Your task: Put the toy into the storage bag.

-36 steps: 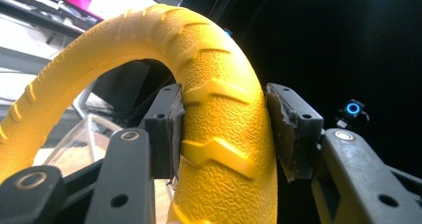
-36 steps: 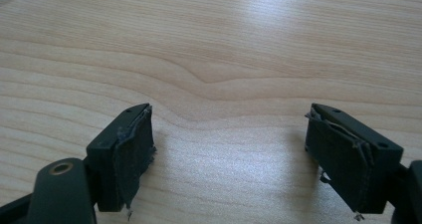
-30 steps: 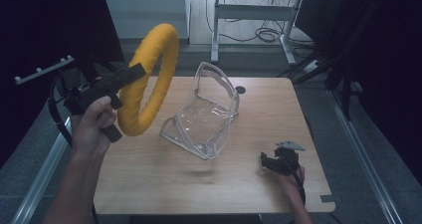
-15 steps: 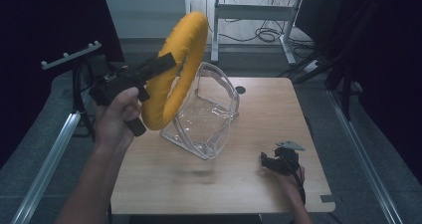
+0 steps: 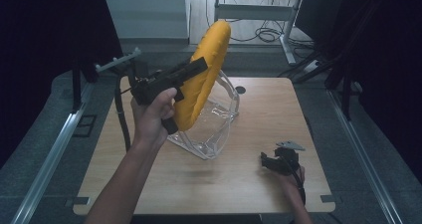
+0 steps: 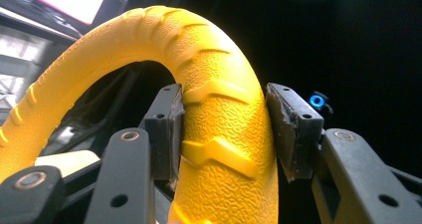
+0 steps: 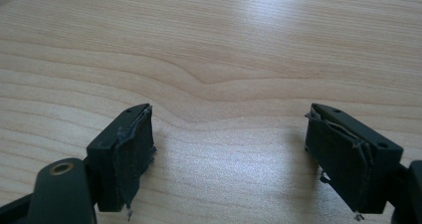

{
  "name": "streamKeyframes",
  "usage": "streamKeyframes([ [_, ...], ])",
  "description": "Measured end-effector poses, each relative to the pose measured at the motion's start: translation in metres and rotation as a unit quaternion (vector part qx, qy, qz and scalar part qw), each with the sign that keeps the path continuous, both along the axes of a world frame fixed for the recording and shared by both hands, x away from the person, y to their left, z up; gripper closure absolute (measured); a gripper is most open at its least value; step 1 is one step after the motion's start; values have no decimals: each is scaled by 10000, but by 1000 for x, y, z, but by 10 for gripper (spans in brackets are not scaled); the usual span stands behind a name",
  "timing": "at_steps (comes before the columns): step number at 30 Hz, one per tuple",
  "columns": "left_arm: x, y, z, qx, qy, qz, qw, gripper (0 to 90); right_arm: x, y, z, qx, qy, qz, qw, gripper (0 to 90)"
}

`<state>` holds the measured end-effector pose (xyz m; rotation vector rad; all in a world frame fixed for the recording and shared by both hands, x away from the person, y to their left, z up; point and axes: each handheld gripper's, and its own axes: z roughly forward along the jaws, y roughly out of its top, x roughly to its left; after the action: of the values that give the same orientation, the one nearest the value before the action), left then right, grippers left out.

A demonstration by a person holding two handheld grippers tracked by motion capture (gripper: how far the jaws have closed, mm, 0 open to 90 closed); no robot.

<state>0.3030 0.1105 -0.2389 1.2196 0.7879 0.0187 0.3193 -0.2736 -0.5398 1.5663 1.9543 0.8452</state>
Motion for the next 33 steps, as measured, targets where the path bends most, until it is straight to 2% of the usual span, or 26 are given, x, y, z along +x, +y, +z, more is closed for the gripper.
streamKeyframes([
  [3,5,-6,-12,52,51,119,9999,512,0,0,0,2,-6,-7,10000,190],
  [9,18,-18,-36,8,270,329,9991,511,0,0,0,-7,-9,-5,10000,190],
  [14,24,-25,-53,41,290,564,9980,511,0,0,0,-9,-9,0,10000,190],
  [23,35,-25,-81,12,622,672,9958,510,0,0,0,-22,-4,21,10000,190],
  [33,47,-22,-109,-21,952,835,9919,510,0,0,0,-23,-2,23,10000,190],
])
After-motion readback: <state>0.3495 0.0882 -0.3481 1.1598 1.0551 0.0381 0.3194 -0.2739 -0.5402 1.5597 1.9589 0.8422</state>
